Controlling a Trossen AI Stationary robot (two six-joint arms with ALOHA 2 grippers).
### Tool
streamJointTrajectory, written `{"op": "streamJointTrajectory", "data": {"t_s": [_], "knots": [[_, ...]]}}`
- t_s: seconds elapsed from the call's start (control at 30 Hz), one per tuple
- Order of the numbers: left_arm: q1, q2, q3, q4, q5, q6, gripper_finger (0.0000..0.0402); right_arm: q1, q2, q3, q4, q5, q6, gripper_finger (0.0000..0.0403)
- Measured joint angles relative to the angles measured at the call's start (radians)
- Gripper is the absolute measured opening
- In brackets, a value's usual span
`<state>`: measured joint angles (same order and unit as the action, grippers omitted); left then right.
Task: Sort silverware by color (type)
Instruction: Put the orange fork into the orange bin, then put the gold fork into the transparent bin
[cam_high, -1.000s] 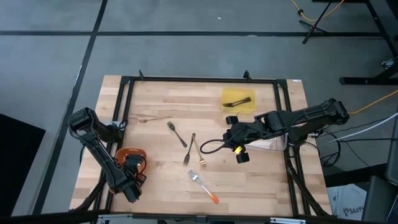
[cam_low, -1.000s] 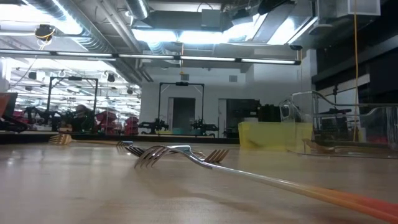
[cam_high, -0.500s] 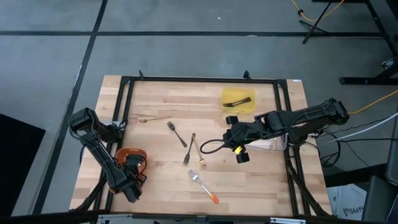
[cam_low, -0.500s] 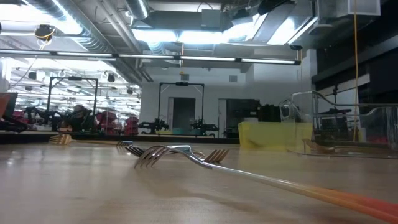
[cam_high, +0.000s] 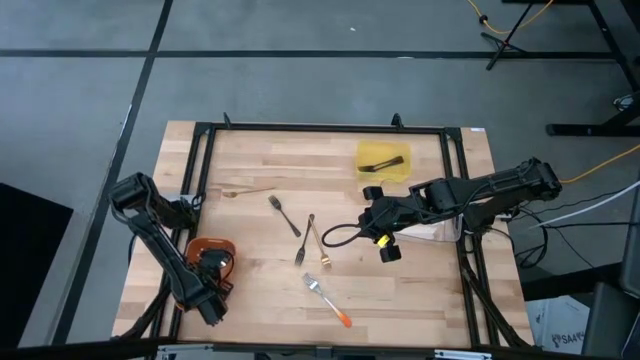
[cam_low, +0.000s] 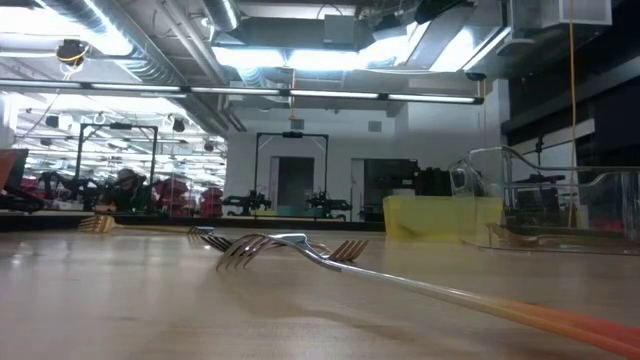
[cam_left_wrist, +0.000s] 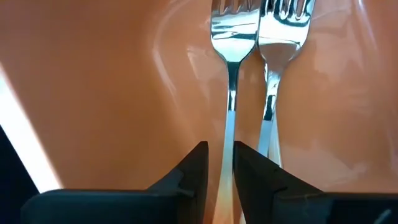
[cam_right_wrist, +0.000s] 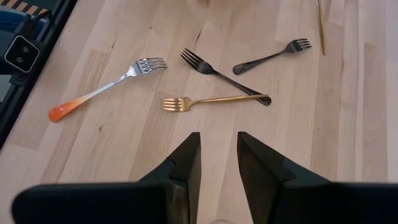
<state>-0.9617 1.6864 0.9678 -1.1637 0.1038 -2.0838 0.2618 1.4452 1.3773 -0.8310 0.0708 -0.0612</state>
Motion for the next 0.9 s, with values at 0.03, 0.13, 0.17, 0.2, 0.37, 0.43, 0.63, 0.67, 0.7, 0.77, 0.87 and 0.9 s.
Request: {"op": "streamJointTrajectory", "data": {"t_s": [0.03, 0.13, 0.17, 0.2, 0.37, 0.43, 0.63, 0.67, 0.7, 0.77, 0.87, 0.9], "knots": [[0.0, -0.001, 0.002, -0.003, -0.001, -0.001, 0.0068, 0.0, 0.0, 0.0, 0.0, 0.0, 0.0, 0.0095], [0.0, -0.003, 0.02, -0.008, -0.015, -0.001, 0.0068, 0.0, 0.0, 0.0, 0.0, 0.0, 0.0, 0.0095], [0.0, -0.003, 0.029, -0.013, -0.015, -0.001, 0.0068, 0.0, 0.0, 0.0, 0.0, 0.0, 0.0, 0.0095], [0.0, -0.003, 0.038, -0.018, -0.016, -0.001, 0.0068, 0.0, 0.0, 0.0, 0.0, 0.0, 0.001, 0.0095], [0.0, -0.004, 0.075, -0.035, -0.02, -0.001, 0.0068, 0.0, 0.0, 0.0, 0.0, 0.0, 0.001, 0.0095], [0.0, -0.004, 0.086, -0.036, -0.034, -0.001, 0.0068, 0.0, 0.0, 0.0, 0.0, 0.0, 0.001, 0.0095], [0.0, -0.004, 0.128, -0.048, -0.115, -0.001, 0.0068, 0.0, 0.0, 0.0, 0.0, 0.0, 0.002, 0.0095], [0.0, -0.004, 0.136, -0.051, -0.125, -0.001, 0.0068, 0.0, 0.0, 0.0, 0.0, 0.0, 0.001, 0.0095], [0.0, -0.004, 0.141, -0.052, -0.136, -0.001, 0.0068, 0.0, 0.0, 0.0, 0.0, 0.0, 0.001, 0.0095], [0.0, -0.004, 0.152, -0.055, -0.151, -0.001, 0.0068, 0.0, 0.0, 0.0, -0.001, 0.0, 0.001, 0.0095], [0.0, -0.004, 0.166, -0.058, -0.152, -0.001, 0.0068, 0.0, 0.0, 0.0, -0.001, 0.0, 0.001, 0.0095], [0.0, -0.004, 0.171, -0.059, -0.152, -0.001, 0.0068, 0.0, 0.0, 0.0, -0.001, 0.0, 0.001, 0.0095]]}}
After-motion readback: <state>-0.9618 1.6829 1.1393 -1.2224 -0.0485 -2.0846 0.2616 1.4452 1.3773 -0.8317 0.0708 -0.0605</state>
